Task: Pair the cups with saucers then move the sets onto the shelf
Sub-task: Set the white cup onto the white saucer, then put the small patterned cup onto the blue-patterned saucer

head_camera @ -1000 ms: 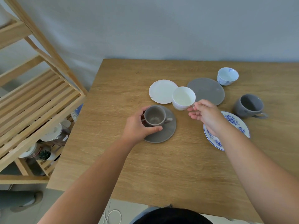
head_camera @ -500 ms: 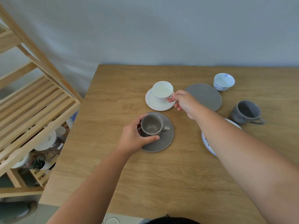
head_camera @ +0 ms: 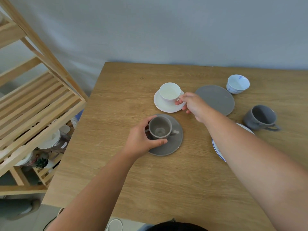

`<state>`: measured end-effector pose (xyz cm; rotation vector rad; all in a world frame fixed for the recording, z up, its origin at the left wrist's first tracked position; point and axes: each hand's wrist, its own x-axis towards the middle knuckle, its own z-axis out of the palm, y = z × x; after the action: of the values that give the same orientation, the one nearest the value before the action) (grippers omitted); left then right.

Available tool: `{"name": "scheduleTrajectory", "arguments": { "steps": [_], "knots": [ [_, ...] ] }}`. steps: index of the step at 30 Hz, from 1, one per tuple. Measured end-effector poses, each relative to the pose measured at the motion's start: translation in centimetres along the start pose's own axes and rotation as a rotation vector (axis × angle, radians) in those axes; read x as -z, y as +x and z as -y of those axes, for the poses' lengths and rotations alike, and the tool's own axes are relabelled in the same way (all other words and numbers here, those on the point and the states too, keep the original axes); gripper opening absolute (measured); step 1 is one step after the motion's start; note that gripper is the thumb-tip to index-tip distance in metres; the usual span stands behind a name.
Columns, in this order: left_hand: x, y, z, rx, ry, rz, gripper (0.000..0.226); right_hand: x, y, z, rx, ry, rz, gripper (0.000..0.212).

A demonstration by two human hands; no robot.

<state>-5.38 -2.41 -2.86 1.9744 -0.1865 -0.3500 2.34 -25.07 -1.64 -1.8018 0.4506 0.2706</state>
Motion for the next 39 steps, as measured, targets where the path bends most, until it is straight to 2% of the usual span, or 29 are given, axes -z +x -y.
{"name": "scheduleTrajectory", "arguments": {
  "steps": [9,12,15,20,24,28,33,36,39],
  "knots": [
    [0.3,-0.1,-0.2,0.015,0.020,0.034,0.086,0.2,-0.1,-0.1,-0.032,-0.033,-0.023,0.020],
    [0.5,-0.2,-0.4,0.012,0.055,0.054,0.102,0.4,-0.6,-0.2,-0.053,-0.055,-0.055,0.020],
    [1.0,-0.3,-1.2,-0.030,0.031,0.061,0.115,1.1,-1.4,-0.2,0.012,-0.005,-0.155,0.023],
    [1.2,0.7,-4.8,-0.192,-0.022,0.010,0.081,3.6,-4.2,0.4,0.097,0.096,-0.307,0.012],
    [-0.2,2.2,-7.7,-0.315,-0.033,0.053,0.059,6.9,-7.7,-0.4,0.188,0.093,-0.390,0.010],
    [-3.4,3.5,-9.2,-0.388,-0.018,0.180,0.055,10.6,-10.6,-2.4,0.195,0.050,-0.543,0.011],
    [-8.5,6.3,-10.2,-0.363,0.001,0.287,0.055,15.8,-13.6,-5.8,0.160,-0.063,-0.785,0.017],
    [-10.9,8.5,-11.3,-0.295,0.006,0.297,0.059,17.8,-14.1,-8.2,0.083,-0.105,-0.797,0.023],
    [-13.0,10.6,-12.3,-0.230,0.049,0.282,0.065,18.8,-14.0,-10.0,0.016,-0.129,-0.716,0.030]
  ]
}}
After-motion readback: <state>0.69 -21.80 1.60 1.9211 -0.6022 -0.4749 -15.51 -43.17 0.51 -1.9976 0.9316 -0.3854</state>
